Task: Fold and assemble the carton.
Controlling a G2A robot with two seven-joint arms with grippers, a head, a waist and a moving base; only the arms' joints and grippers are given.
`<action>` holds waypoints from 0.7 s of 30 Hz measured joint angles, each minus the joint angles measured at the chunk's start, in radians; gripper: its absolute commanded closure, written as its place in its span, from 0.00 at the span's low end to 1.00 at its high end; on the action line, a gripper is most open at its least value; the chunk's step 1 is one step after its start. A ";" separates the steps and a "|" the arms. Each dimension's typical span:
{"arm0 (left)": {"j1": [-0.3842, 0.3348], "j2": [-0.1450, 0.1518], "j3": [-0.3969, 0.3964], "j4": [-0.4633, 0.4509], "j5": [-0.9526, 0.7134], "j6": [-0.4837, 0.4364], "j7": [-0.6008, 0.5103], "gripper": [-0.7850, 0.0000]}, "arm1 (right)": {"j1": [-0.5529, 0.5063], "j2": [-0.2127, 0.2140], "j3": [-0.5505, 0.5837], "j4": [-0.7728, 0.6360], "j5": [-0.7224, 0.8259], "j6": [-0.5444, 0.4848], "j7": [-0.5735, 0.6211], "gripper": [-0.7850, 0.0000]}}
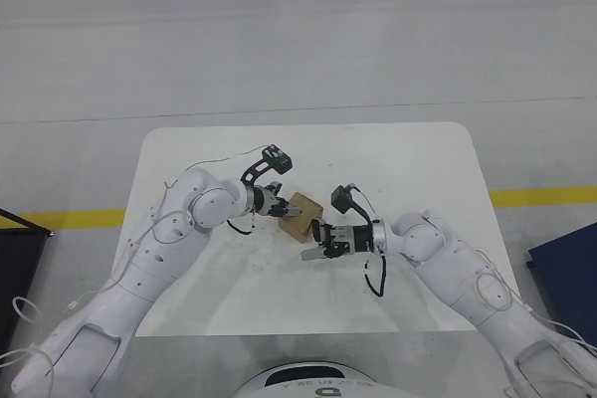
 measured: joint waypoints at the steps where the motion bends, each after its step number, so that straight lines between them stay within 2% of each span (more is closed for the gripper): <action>1: 0.000 0.000 0.000 0.000 0.000 -0.001 0.000 0.33 | 0.004 -0.001 -0.002 0.006 0.003 0.001 -0.001 0.00; 12: -0.003 -0.001 0.001 0.001 -0.014 -0.007 0.002 0.30 | -0.007 0.000 0.033 0.039 -0.021 0.040 -0.106 0.00; 21: -0.003 -0.002 0.002 0.010 -0.031 -0.009 0.003 0.28 | 0.021 -0.011 -0.020 0.026 -0.001 0.032 -0.004 0.00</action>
